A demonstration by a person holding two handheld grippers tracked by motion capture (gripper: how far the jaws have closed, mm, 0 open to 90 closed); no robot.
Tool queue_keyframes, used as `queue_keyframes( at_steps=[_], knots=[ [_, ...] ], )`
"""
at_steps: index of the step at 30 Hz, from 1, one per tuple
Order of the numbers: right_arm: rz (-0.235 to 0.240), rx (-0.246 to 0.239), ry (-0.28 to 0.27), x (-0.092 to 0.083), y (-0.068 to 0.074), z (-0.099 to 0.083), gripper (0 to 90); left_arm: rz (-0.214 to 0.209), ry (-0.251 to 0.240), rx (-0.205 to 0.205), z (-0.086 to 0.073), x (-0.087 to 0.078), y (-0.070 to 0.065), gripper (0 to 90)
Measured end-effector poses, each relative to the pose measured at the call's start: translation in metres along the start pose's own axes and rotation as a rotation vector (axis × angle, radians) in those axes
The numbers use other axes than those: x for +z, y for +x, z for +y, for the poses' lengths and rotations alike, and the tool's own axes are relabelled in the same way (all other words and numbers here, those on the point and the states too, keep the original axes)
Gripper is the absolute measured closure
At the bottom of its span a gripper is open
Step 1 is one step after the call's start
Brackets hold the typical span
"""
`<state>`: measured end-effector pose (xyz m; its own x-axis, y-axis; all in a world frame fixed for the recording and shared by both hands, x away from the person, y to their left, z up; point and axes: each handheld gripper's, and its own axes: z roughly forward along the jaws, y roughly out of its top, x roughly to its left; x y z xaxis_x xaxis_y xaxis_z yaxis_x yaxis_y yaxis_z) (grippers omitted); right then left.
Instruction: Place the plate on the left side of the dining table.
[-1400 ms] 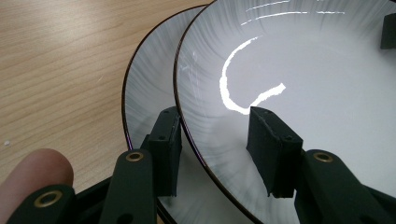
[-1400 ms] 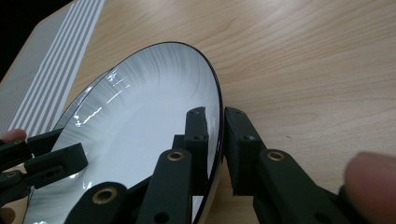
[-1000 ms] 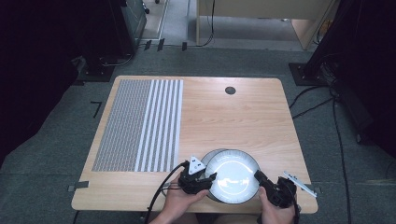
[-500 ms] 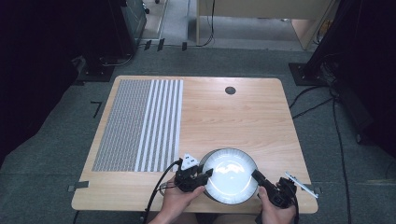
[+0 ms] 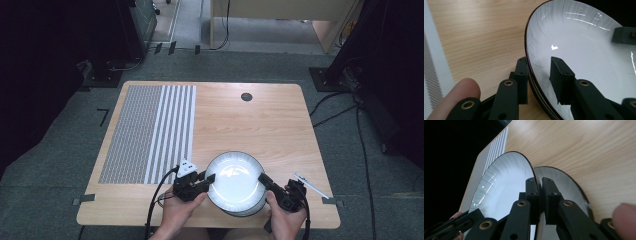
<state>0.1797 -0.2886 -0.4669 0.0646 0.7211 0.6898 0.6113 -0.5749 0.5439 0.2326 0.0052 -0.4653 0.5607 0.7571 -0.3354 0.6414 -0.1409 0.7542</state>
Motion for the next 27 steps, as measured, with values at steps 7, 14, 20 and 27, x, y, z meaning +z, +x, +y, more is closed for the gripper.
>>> queue_keyframes(
  at_steps=[7, 14, 20, 27],
  knots=[
    [0.042, -0.030, 0.020, 0.020, 0.024, 0.005, 84.4, 0.063, -0.055, -0.015, 0.005, -0.019, 0.015, 69.6],
    [0.080, -0.038, 0.046, 0.045, 0.051, 0.005, 84.4, 0.113, -0.098, -0.048, 0.013, -0.040, 0.040, 72.4],
    [0.093, -0.058, 0.066, 0.062, 0.068, 0.005, 84.4, 0.147, -0.102, -0.061, 0.015, -0.051, 0.054, 72.2],
    [0.119, -0.066, 0.100, 0.085, 0.091, 0.002, 84.3, 0.184, -0.119, -0.095, 0.018, -0.067, 0.077, 73.0]
  ],
)
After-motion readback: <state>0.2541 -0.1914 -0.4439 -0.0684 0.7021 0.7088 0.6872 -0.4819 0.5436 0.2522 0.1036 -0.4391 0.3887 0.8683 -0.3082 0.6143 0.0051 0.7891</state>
